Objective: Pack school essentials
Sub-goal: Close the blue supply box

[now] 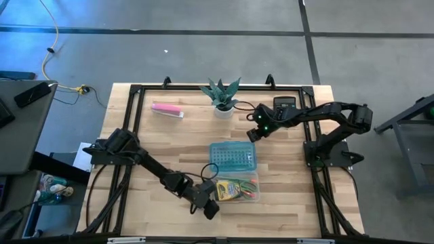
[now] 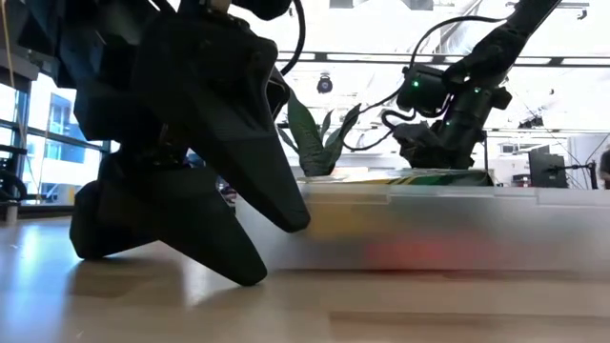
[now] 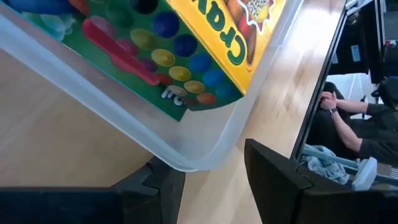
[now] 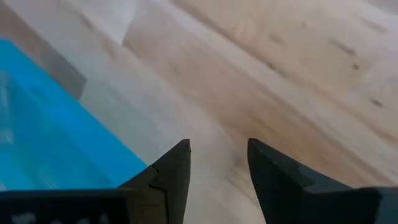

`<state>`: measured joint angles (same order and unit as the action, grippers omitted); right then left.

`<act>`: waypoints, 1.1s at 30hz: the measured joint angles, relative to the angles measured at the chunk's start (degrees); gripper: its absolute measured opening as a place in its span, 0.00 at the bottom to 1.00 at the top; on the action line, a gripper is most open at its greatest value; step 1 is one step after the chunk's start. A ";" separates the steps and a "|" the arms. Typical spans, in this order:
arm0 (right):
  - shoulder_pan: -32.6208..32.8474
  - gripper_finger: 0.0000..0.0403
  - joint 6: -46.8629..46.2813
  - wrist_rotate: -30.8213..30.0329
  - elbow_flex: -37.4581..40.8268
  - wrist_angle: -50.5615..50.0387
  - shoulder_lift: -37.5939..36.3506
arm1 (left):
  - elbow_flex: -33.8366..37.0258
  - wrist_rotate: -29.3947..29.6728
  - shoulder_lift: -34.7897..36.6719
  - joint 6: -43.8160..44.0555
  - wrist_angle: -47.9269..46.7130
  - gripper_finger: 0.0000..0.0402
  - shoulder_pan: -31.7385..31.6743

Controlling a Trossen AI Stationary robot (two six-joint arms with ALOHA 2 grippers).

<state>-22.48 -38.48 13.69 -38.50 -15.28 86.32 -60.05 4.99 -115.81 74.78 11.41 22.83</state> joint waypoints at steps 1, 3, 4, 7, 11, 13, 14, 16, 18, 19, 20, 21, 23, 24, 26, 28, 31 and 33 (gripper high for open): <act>0.00 0.37 0.61 0.35 0.00 -0.43 0.00 | 0.00 -0.01 0.00 -0.05 -0.02 0.38 -0.11; 0.02 0.37 1.92 0.93 0.00 -1.44 0.00 | 0.00 -0.16 0.00 -0.15 -0.25 0.38 -0.33; 0.02 0.37 2.72 0.97 0.00 -1.87 0.00 | 0.00 -0.22 0.00 -0.15 -0.29 0.38 -0.45; 0.02 0.37 4.67 1.12 0.00 -3.56 0.00 | 0.02 -0.39 0.02 -0.22 -0.54 0.38 -0.67; 0.04 0.37 6.41 4.04 0.00 -3.67 0.00 | 0.04 -0.42 0.02 -0.37 -0.64 0.38 -0.95; 0.37 0.37 6.58 4.45 0.00 -3.49 0.00 | 0.07 -0.42 0.02 -0.37 -0.67 0.38 -1.13; 0.44 0.37 6.61 4.66 0.00 -3.19 0.00 | 0.07 -0.44 0.02 -0.37 -0.68 0.38 -1.22; 0.44 0.37 7.04 5.44 0.00 -2.78 0.00 | 0.07 -0.44 0.02 -0.39 -0.71 0.38 -1.29; 0.37 0.37 7.04 6.33 0.00 -2.67 -0.02 | 0.09 -0.44 0.02 -0.39 -0.71 0.38 -1.31; 0.39 0.37 7.10 6.49 0.00 -2.68 -0.05 | 0.09 -0.44 0.02 -0.41 -0.73 0.38 -1.33; 0.40 0.37 7.39 6.84 0.00 -2.72 -0.11 | 0.10 -0.42 0.02 -0.42 -0.73 0.38 -1.33; 0.38 0.37 7.47 7.21 0.00 -2.72 -0.15 | 0.11 -0.42 0.02 -0.44 -0.73 0.38 -1.33; 0.37 0.37 7.47 7.77 0.00 -2.75 -0.17 | 0.11 -0.39 0.00 -0.44 -0.75 0.38 -1.33; 0.37 0.37 7.47 8.11 0.00 -2.79 -0.17 | 0.11 -0.35 0.00 -0.46 -0.75 0.38 -1.33; 0.37 0.37 7.47 8.79 0.00 -2.95 -0.17 | 0.11 -0.33 0.00 -0.46 -0.78 0.38 -1.35; 0.37 0.37 7.47 9.09 0.00 -3.10 -0.17 | 0.13 -0.18 0.00 -0.48 -0.80 0.38 -1.35; 0.39 0.37 7.47 9.34 0.00 -3.89 -0.81 | 0.15 -0.17 -0.02 -0.48 -0.84 0.38 -1.35; 0.35 0.37 7.56 9.30 0.00 -4.93 -1.80 | 0.15 -0.35 -0.02 -0.45 -0.82 0.38 -1.38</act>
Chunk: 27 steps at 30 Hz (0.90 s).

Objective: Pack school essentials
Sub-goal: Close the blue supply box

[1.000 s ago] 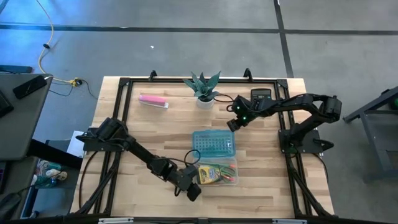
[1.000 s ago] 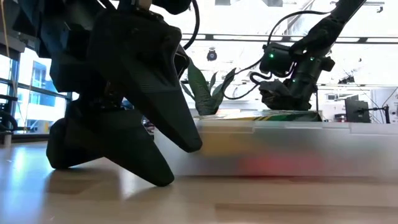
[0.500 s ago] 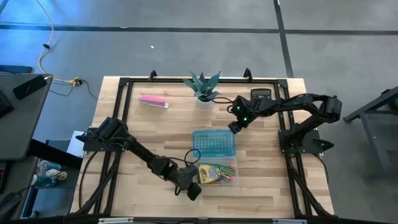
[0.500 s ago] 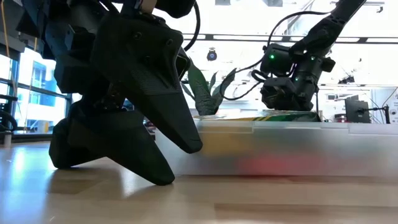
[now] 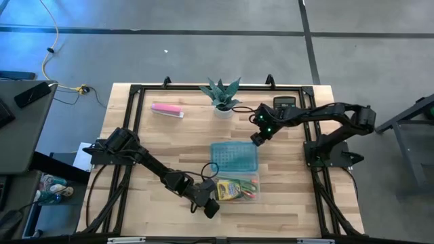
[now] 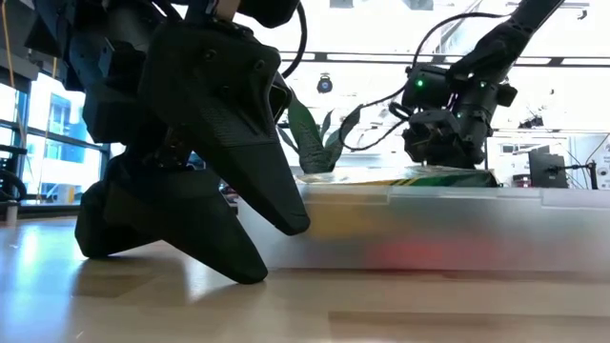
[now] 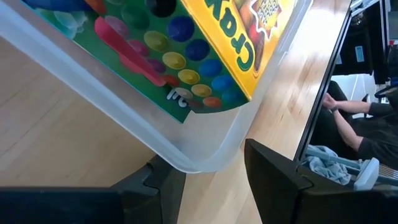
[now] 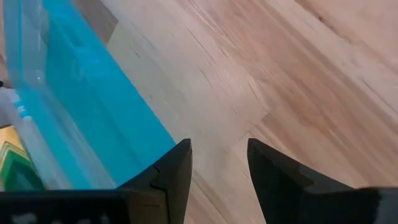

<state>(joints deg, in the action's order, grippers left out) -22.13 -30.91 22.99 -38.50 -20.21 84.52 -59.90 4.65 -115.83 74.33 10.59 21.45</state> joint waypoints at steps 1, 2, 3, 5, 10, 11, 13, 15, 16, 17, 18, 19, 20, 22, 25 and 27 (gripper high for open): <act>0.00 0.37 0.18 -0.32 0.00 -0.37 -0.64 | 0.00 -0.12 0.00 0.03 -0.02 0.38 -0.02; 0.00 0.37 0.29 -0.52 0.00 -0.87 -1.39 | 0.00 -0.13 0.00 0.02 -0.02 0.38 -0.04; 0.02 0.37 0.36 -0.66 0.00 -0.96 -2.10 | 0.00 -0.13 -0.02 0.04 0.00 0.38 -0.04; 0.06 0.37 0.47 -0.79 0.00 -1.00 -3.66 | 0.02 -0.13 -0.04 0.08 -0.02 0.38 -0.04; 0.38 0.37 -0.07 -1.17 0.00 -0.96 -7.12 | 0.02 -0.09 -0.04 0.33 -0.06 0.38 -0.09; 0.56 0.37 -0.09 -1.30 0.00 -0.95 -7.66 | 0.02 -0.07 -0.04 0.37 -0.04 0.38 -0.17; 1.26 0.37 -0.36 -1.59 0.00 -0.93 -8.62 | 0.02 -0.13 -0.04 0.50 -0.04 0.38 -0.40; 2.06 0.37 -0.72 -2.01 0.00 -0.96 -9.48 | 0.02 -0.22 -0.04 0.50 -0.04 0.38 -0.68; 2.57 0.37 -0.81 -2.35 0.00 -0.95 -10.02 | 0.02 -0.32 -0.04 0.52 -0.04 0.38 -0.80; 3.01 0.37 -1.34 -2.86 0.00 -0.98 -10.48 | 0.02 -0.36 -0.04 0.52 -0.04 0.38 -0.91; 3.37 0.37 -1.68 -3.15 0.00 -0.99 -10.97 | 0.02 -0.37 -0.04 0.52 -0.04 0.38 -0.99; 3.64 0.37 -1.85 -3.17 0.00 -1.05 -11.45 | 0.02 -0.37 -0.07 0.53 -0.04 0.38 -1.02; 3.97 0.37 -2.10 -3.18 0.00 -1.07 -11.98 | 0.02 -0.32 -0.07 0.54 -0.04 0.38 -1.02; 4.68 0.37 -2.27 -3.20 0.00 -1.19 -13.12 | 0.02 -0.25 -0.07 0.54 -0.04 0.38 -1.04; 5.92 0.37 -2.70 -2.87 0.00 -1.49 -15.01 | 0.02 -0.10 -0.07 0.58 -0.04 0.38 -1.04; 6.89 0.37 -3.34 -2.14 0.00 -1.58 -16.38 | 0.02 0.16 -0.07 0.76 -0.06 0.38 -1.13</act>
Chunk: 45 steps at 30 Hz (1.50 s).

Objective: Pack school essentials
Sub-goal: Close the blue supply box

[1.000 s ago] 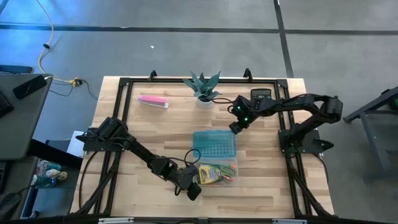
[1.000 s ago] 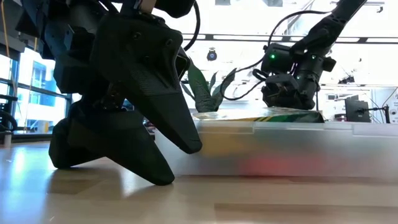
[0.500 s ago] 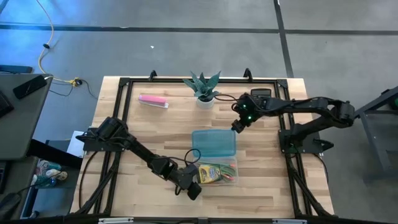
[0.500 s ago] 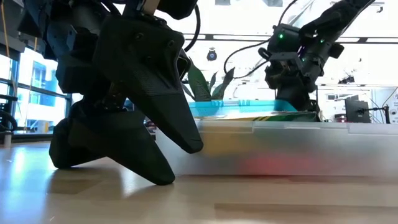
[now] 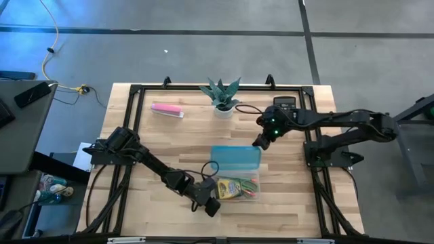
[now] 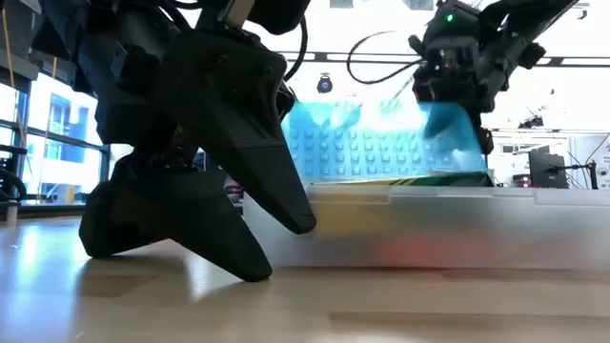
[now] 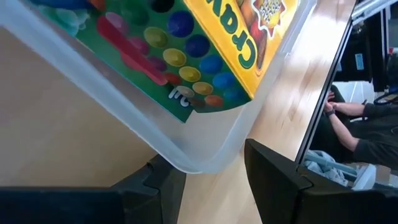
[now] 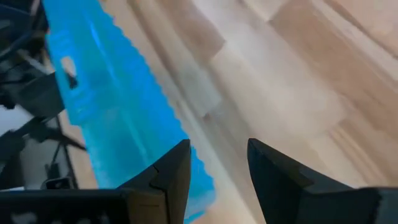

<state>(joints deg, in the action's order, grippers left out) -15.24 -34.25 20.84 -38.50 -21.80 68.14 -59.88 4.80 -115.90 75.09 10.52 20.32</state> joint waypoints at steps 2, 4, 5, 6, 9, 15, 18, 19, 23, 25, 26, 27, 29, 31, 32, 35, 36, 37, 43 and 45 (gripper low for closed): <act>1.02 0.37 -0.61 0.15 0.00 -0.05 -1.35 | 0.00 0.29 0.00 0.11 -0.02 0.38 -0.07; 2.18 0.37 -1.85 0.13 0.00 -0.04 -2.56 | 0.00 0.61 0.00 0.07 -0.03 0.38 -0.10; 2.82 0.37 -2.51 0.01 0.00 -0.03 -3.10 | 0.00 0.63 0.00 -0.02 -0.04 0.38 -0.11; 3.51 0.37 -3.40 -0.27 0.00 -0.05 -3.44 | 0.00 0.63 0.00 -0.04 -0.04 0.38 -0.11; 6.10 0.37 -6.09 -0.34 0.00 0.03 -4.17 | 0.00 0.72 0.00 -0.19 -0.04 0.38 -0.16; 12.27 0.37 -11.53 -1.66 0.00 0.01 -4.20 | 0.00 1.09 -0.02 -1.18 -0.04 0.38 -0.17; 15.51 0.37 -13.96 -4.59 0.00 0.04 -4.20 | 0.00 1.09 -0.02 -1.48 -0.04 0.38 -0.17; 16.47 0.37 -14.94 -5.33 0.00 0.06 -4.20 | 0.00 1.09 -0.02 -1.73 -0.03 0.38 -0.17; 20.17 0.37 -18.23 -8.33 0.00 0.87 -4.18 | 0.00 1.07 -0.02 -2.31 -0.02 0.38 -0.17; 21.79 0.37 -19.78 -9.01 0.00 2.07 -4.18 | 0.00 1.09 -0.02 -2.39 -0.02 0.38 -0.17; 22.62 0.37 -20.45 -9.56 0.00 2.85 -4.18 | 0.00 1.10 -0.02 -2.39 -0.02 0.38 -0.17; 23.38 0.37 -21.30 -10.16 0.00 3.61 -4.18 | 0.00 1.12 -0.02 -2.41 -0.01 0.38 -0.17; 24.82 0.37 -22.79 -11.25 0.00 5.07 -4.18 | 0.00 1.54 -0.02 -2.41 0.00 0.38 -0.17; 26.15 0.37 -24.13 -11.80 0.00 6.01 -4.18 | 0.00 1.79 -0.02 -2.71 0.02 0.38 -0.17; 26.80 0.37 -24.65 -12.17 0.00 5.89 -4.18 | 0.00 1.89 -0.02 -3.07 0.02 0.38 -0.17; 28.39 0.37 -26.09 -13.83 0.00 4.83 -4.15 | 0.00 1.84 -0.02 -3.48 0.01 0.36 -0.17; 28.88 0.37 -26.51 -14.11 0.00 4.71 -4.15 | 0.02 1.77 -0.02 -3.81 0.00 0.36 -0.17; 29.33 0.37 -27.03 -14.44 0.00 4.74 -4.15 | 0.04 1.51 0.15 -4.11 -0.08 0.35 -0.17; 31.96 0.37 -28.86 -16.88 0.00 4.89 -4.15 | 0.26 1.00 1.39 -7.67 -1.97 0.28 -0.34; 32.67 0.37 -29.74 -17.76 0.00 4.91 -4.13 | 0.26 0.57 1.46 -7.97 -2.44 0.26 -0.51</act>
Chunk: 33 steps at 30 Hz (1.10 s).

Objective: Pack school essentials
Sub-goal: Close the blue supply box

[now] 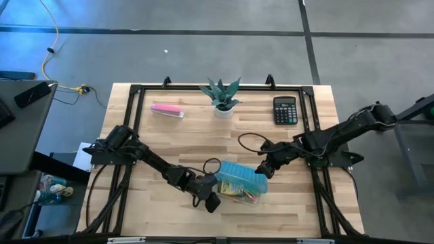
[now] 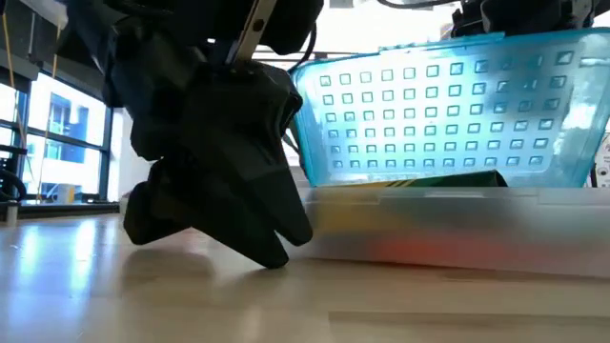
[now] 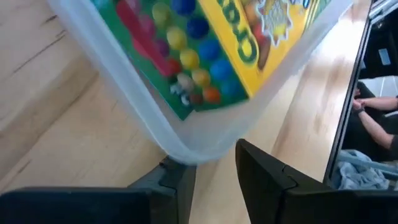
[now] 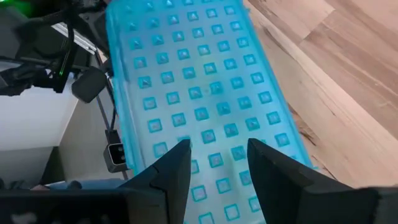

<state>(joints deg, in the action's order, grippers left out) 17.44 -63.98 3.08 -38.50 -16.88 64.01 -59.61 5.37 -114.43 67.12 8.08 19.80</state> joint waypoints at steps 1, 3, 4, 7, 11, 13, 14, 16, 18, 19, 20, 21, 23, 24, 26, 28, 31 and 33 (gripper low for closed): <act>0.28 0.37 -0.41 -0.28 0.00 0.00 0.00 | -0.03 -0.66 0.09 0.01 -0.50 0.25 -0.01; 0.89 0.37 -0.62 -0.78 0.00 0.04 0.00 | -0.02 -2.47 1.00 -0.16 -2.42 0.24 0.03; 1.19 0.37 -0.73 -1.14 0.00 0.00 0.00 | -0.06 -3.98 1.07 -0.27 -2.54 0.23 0.08; 1.73 0.37 -1.61 -1.61 0.00 -0.22 0.00 | -0.09 -7.04 1.83 -0.88 -4.94 0.22 0.63; 1.87 0.37 -1.66 -1.61 0.00 -1.28 0.00 | -0.07 -9.80 3.06 -1.54 -8.86 0.20 1.95; 1.87 0.37 -1.66 -1.63 0.00 -1.45 0.02 | -0.10 -10.23 4.29 -1.54 -10.71 0.19 2.58; 1.87 0.37 -1.71 -1.63 0.00 -1.50 0.00 | -0.11 -10.22 5.01 -1.78 -12.18 0.19 2.86; 1.87 0.37 -2.10 -1.78 0.00 -1.50 0.00 | -0.09 -9.77 6.44 -2.75 -14.90 0.18 3.45; 1.87 0.37 -2.21 -1.89 0.00 -0.90 0.00 | -0.13 -8.49 8.39 -3.74 -17.77 0.18 3.57; 1.89 0.37 -2.21 -1.89 0.00 -0.09 0.00 | -0.09 -7.60 9.60 -4.63 -18.80 0.17 3.57; 2.03 0.37 -2.21 -1.94 0.00 0.91 0.00 | -0.11 -6.65 10.62 -5.58 -18.51 0.17 3.40; 2.23 0.37 -2.21 -2.04 0.00 1.90 0.00 | -0.19 -5.70 11.73 -6.47 -18.35 0.17 3.05; 2.92 0.37 -2.23 -2.61 0.00 4.59 0.00 | -0.11 -3.40 14.61 -8.74 -18.71 0.16 2.15; 3.41 0.37 -2.52 -3.12 -0.01 5.53 0.00 | -0.17 -2.34 15.83 -9.88 -17.68 0.15 1.52; 4.40 0.37 -3.84 -3.94 -0.01 6.91 0.00 | -0.29 -0.08 18.30 -12.55 -17.13 0.14 0.52; 5.77 0.37 -5.08 -4.72 -0.02 7.98 0.00 | -0.29 1.48 20.16 -16.05 -15.88 0.13 -0.64; 8.13 0.37 -5.75 -6.89 -1.25 7.66 0.18 | -0.43 1.73 21.84 -20.64 -15.30 0.11 -2.59; 9.71 0.36 -5.63 -8.97 -3.40 6.03 0.28 | -1.35 0.81 21.86 -22.94 -14.47 0.08 -4.01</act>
<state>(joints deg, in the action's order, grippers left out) 27.15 -69.62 -5.89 -41.90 -10.85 64.29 -60.96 6.18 -92.58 44.18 -6.39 15.80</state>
